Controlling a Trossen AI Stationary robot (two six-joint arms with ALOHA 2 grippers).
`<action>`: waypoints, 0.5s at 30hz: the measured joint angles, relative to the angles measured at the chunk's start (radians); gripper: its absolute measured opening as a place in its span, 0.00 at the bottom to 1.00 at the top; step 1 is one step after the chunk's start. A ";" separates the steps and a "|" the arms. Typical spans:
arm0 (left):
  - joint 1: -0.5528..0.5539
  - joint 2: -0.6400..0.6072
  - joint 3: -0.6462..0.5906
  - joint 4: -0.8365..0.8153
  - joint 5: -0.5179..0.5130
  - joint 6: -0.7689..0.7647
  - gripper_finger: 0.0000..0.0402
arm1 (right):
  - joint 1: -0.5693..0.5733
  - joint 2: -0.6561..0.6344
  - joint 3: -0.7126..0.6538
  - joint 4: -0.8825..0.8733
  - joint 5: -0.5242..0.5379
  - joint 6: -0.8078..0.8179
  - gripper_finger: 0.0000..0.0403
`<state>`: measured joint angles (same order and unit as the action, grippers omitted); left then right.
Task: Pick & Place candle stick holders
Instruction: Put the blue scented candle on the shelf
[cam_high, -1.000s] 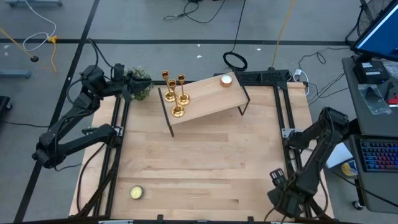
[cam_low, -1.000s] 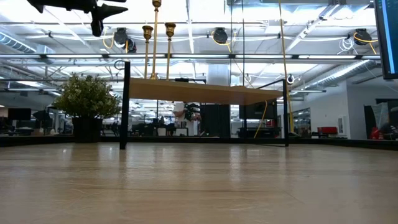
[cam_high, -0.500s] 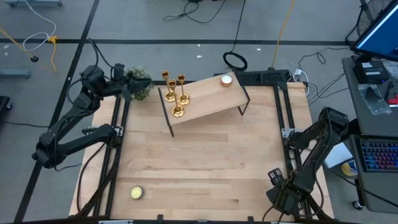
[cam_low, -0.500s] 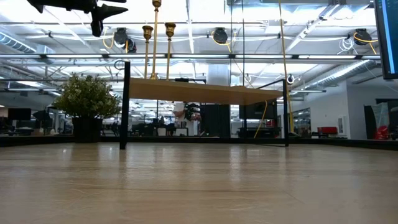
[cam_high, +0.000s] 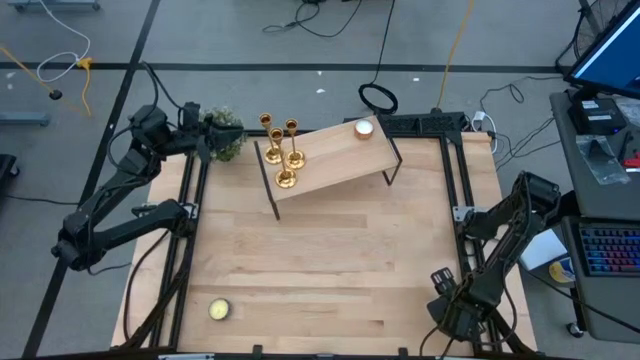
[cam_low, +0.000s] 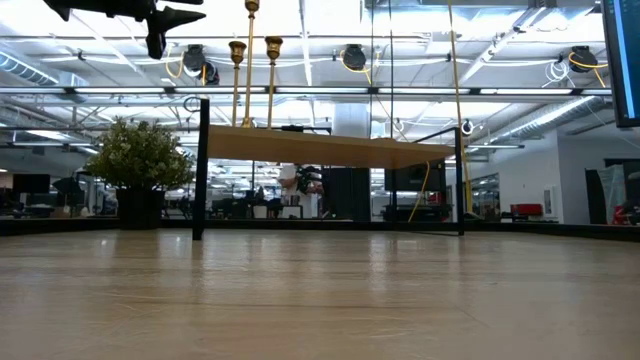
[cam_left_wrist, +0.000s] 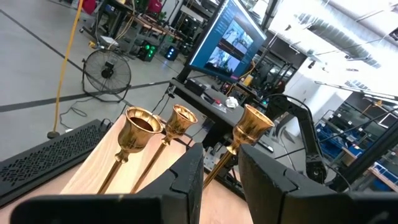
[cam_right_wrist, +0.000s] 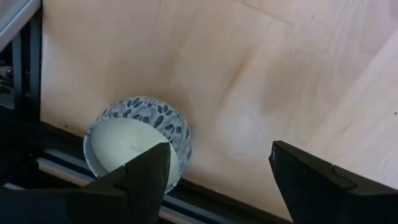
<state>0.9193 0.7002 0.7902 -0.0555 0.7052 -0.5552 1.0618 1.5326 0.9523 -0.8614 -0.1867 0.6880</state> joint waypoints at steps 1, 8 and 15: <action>0.000 0.000 0.000 0.000 0.000 0.000 0.25 | 0.000 0.000 0.000 0.002 0.000 0.000 0.66; 0.000 0.000 0.000 0.000 0.000 0.000 0.25 | 0.000 0.000 -0.001 0.028 0.002 0.003 0.66; 0.000 0.000 0.000 0.000 0.000 0.000 0.25 | 0.000 0.000 -0.002 0.028 0.005 0.004 0.66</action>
<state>0.9195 0.7002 0.7902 -0.0555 0.7048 -0.5549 1.0618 1.5325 0.9501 -0.8332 -0.1822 0.6918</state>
